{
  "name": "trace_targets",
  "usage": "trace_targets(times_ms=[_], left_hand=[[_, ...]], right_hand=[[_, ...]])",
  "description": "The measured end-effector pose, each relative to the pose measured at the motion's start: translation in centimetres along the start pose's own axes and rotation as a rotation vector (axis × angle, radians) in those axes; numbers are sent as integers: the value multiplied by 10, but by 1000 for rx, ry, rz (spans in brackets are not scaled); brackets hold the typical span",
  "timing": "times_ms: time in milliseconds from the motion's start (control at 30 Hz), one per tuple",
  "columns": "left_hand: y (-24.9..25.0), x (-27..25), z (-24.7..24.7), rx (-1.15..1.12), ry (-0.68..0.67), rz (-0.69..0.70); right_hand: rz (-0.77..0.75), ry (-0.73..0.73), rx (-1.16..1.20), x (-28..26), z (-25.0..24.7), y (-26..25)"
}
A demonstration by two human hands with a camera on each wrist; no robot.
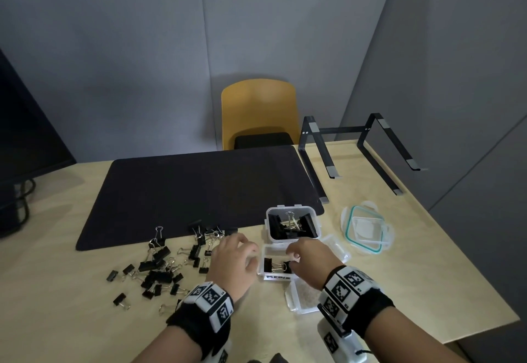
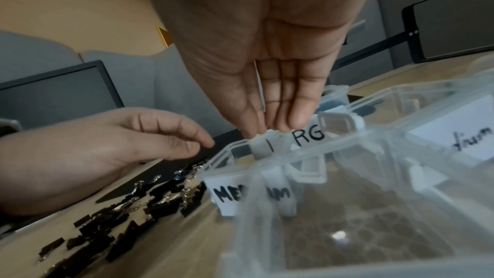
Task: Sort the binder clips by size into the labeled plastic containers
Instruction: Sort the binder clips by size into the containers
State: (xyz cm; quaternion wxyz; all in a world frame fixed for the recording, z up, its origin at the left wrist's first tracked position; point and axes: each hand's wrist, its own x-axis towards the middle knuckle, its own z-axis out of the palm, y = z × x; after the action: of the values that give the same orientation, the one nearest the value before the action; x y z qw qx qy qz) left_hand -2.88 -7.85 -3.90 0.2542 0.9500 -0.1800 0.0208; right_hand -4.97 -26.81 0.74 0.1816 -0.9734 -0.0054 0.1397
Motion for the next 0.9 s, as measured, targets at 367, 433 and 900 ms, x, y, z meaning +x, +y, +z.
trace_targets(times_ms=[367,433,900], left_hand=[[-68,-22,-56,-10,-212,-247],[-82,-25,-64,5,-242,-271],[-162,-42,-88,-61,-145,-370]], right_hand=[[-85,-50,64,2,23,-63],[-83,-71,61,2,32,-75],[5,-54,71,30,87,-115]])
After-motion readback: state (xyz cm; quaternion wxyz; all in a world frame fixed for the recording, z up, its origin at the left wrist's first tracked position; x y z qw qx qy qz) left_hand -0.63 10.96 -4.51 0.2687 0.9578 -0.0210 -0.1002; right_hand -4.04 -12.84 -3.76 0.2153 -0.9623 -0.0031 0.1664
